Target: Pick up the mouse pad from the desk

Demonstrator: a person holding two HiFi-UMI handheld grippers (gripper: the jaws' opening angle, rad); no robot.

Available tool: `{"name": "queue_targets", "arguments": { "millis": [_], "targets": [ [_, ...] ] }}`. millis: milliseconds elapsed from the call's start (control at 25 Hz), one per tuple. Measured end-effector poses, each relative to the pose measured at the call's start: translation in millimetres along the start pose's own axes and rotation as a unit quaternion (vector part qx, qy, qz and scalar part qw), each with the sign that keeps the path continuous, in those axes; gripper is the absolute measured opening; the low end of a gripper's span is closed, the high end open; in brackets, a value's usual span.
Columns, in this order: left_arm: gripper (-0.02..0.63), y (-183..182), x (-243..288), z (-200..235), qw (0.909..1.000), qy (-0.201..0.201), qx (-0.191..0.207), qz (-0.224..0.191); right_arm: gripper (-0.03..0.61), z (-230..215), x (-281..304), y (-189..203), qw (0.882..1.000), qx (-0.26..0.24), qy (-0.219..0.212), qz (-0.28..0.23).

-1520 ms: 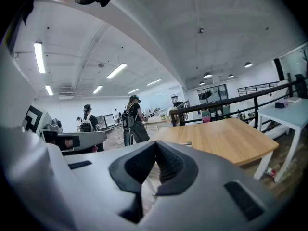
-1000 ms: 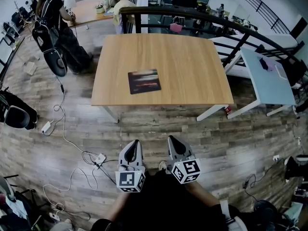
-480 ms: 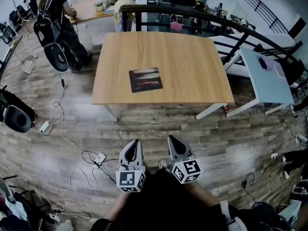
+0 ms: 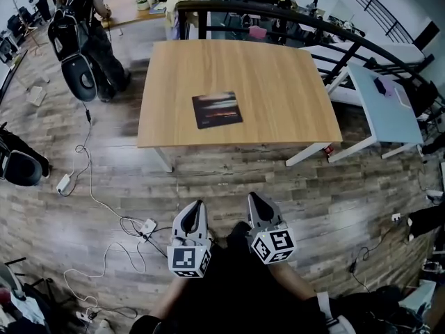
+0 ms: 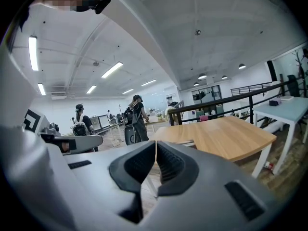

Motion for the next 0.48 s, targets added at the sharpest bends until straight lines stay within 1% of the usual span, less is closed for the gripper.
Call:
{"name": "queue_targets", "arguments": {
  "millis": [200, 480],
  "targets": [
    [0.025, 3, 8, 14, 0.9999, 0.002, -0.004, 0.009, 0.032, 2, 11, 3, 1.0, 0.002, 0.009, 0.008],
    [0.025, -3, 42, 25, 0.9999, -0.006, -0.004, 0.016, 0.032, -17, 47, -3, 1.0, 0.008, 0.004, 0.011]
  ]
}}
Point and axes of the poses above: the fingertips, and each gripper's own axes: x forward along the fingers, z to its left, y out of its underside, the point moved 9 cm from there along -x, backward along the fingers, and after that the axes turned 9 degrees about -y, right-handed, at the moved point
